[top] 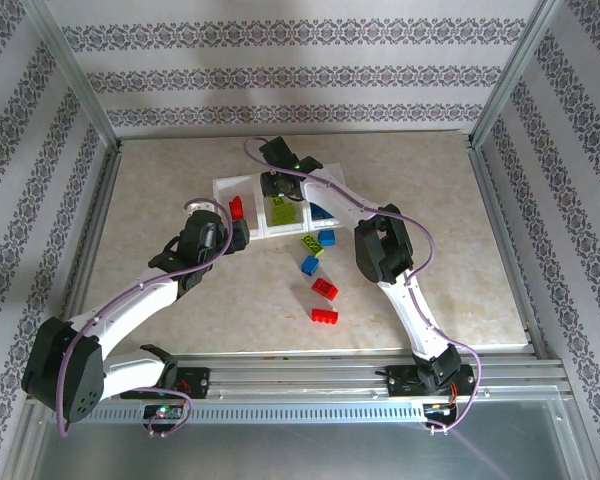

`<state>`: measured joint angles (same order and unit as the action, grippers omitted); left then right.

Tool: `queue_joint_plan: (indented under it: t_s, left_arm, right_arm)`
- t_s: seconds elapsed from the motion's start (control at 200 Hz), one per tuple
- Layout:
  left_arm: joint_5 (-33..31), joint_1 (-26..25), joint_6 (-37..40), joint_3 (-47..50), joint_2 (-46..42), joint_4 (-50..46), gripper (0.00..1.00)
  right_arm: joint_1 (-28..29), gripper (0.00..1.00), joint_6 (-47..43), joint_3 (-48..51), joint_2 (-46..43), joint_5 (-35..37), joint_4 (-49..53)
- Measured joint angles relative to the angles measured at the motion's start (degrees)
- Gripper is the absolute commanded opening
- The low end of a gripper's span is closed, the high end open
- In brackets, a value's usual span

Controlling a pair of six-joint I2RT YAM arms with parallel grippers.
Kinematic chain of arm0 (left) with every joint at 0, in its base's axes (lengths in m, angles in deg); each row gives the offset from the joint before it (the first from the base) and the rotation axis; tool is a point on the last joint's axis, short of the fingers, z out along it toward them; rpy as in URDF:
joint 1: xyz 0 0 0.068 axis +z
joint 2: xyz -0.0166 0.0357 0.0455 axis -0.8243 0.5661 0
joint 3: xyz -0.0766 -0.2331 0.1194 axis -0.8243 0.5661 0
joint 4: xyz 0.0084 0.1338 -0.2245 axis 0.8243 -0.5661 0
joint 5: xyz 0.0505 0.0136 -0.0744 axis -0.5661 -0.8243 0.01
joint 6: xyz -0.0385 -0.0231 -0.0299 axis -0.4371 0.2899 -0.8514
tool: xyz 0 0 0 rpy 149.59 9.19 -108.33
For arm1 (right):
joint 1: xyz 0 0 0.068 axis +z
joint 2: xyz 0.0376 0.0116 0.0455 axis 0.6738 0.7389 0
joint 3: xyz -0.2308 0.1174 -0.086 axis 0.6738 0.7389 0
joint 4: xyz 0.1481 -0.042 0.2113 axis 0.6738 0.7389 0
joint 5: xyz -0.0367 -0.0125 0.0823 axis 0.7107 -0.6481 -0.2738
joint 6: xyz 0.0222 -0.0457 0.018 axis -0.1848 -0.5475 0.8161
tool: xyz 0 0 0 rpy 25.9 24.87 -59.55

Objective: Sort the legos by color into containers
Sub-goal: Place the lego in the container, then pick up the lego from the middle-left of the table.

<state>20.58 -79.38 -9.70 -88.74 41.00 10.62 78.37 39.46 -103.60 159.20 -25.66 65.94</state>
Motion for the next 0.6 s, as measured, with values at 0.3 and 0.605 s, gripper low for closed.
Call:
queue_joint_plan:
  t_s: [0.3,0.605]
  left_arm:
    - [5.4,0.0,3.0,0.0,0.0,0.0,1.00]
    - [10.0,-3.5,4.1,-2.8,2.7,0.1,1.00]
  right_arm:
    - [-0.1,0.52,1.5,8.3,-9.6,-0.1,-0.7]
    - [-2.2,0.98,5.3,27.2,-24.7,2.6,-3.9]
